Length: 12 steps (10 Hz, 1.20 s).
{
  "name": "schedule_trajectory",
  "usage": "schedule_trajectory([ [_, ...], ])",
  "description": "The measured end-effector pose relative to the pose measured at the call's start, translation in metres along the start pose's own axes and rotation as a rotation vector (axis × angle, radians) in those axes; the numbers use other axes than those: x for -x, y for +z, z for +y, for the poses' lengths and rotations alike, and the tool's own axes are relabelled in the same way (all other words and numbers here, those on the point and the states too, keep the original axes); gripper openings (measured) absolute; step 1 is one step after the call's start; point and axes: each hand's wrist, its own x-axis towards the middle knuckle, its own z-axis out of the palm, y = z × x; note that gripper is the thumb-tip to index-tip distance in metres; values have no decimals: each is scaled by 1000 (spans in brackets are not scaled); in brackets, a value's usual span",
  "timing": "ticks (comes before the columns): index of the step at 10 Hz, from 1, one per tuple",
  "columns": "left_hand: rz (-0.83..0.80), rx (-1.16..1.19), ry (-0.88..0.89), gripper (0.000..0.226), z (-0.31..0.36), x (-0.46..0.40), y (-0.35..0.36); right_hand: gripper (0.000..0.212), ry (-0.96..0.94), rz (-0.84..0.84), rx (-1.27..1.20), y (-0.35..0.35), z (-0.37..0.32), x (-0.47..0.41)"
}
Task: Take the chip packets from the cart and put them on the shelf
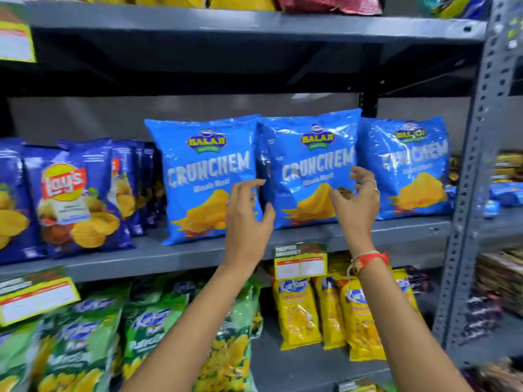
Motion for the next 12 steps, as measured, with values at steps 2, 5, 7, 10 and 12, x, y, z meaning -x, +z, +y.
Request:
schedule_trajectory([
  [2, -319, -117, -319, 89, -8, -12, 69, 85, 118, -413, 180, -22, 46, -40],
  [5, -279, -158, -392, 84, -15, -8, 97, 80, 100, -406, 216, -29, 62, -48],
  [7, -279, -161, -398, 81, -13, -9, 100, 80, 104, -408, 240, -30, 65, -53],
  [10, -256, -155, -427, 80, -19, -10, 90, 80, 94, -429, 247, -23, 62, -42],
  [12, -163, -119, -360, 83, -2, -2, 81, 74, -3, -185, 126, -45, 36, -35],
])
